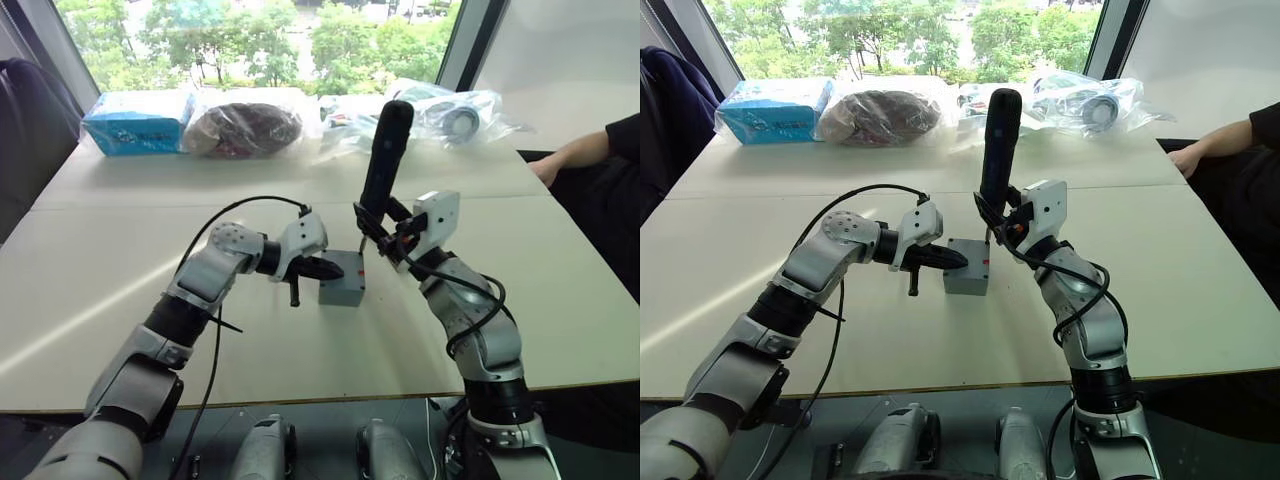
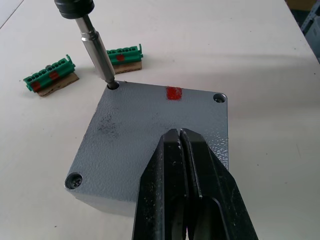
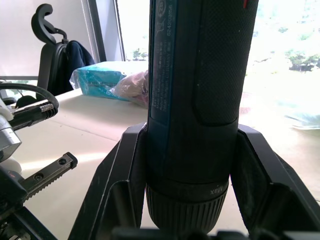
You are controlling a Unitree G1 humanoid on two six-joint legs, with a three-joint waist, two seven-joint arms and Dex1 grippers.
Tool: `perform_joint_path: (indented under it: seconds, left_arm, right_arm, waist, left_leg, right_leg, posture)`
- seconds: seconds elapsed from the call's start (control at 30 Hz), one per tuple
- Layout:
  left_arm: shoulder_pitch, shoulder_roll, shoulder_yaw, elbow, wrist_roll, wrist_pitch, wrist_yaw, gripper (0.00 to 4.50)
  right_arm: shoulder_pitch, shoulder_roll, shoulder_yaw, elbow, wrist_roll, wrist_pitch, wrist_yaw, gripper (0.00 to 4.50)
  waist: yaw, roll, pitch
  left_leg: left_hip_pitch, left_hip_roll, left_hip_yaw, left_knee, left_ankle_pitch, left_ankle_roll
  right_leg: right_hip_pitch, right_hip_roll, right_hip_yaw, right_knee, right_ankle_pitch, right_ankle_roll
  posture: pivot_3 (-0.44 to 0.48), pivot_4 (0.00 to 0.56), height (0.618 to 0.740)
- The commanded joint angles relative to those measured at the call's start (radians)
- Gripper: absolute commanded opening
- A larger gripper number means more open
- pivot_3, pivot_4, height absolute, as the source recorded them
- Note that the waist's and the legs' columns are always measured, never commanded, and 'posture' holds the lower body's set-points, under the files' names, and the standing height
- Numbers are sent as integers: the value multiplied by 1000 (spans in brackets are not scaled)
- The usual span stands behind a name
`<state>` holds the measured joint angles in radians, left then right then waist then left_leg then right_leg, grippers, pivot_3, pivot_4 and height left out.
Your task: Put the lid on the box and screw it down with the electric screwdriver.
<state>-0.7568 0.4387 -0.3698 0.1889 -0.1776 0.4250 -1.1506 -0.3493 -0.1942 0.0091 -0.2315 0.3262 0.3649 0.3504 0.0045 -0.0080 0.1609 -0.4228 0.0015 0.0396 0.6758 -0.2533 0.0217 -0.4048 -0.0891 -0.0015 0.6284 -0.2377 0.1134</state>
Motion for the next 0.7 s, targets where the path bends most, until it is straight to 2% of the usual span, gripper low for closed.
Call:
perform_joint_path:
  seconds: [0.03, 0.5, 0.7]
  left_arm:
    - [8, 6, -1, -13, 15, 6, -2, 0]
    - [9, 3, 0, -7, 19, 6, -4, 0]
    - [14, 0, 0, -4, 20, 6, -3, 0]
  right_arm:
    - [60, -13, 14, 78, -16, 61, 3, 1775]
    - [66, -20, 12, 72, -20, 51, 13, 1775]
    - [27, -44, -12, 35, -12, 46, 17, 1775]
  waist:
    - [0, 0, 0]
    - [0, -3, -3]
    - [1, -3, -3]
  left_leg:
    - [0, 0, 0, 0, 0, 0]
    - [3, -1, 0, -5, 0, 0]
    - [5, -2, 0, -9, 0, 0]
  right_leg:
    - [0, 0, 0, 0, 0, 0]
    - [0, -2, 0, -1, -1, -1]
    - [1, -4, 0, -1, -2, -3]
  posture:
    - [0, 150, 740]
    - [0, 150, 740]
    - [0, 150, 740]
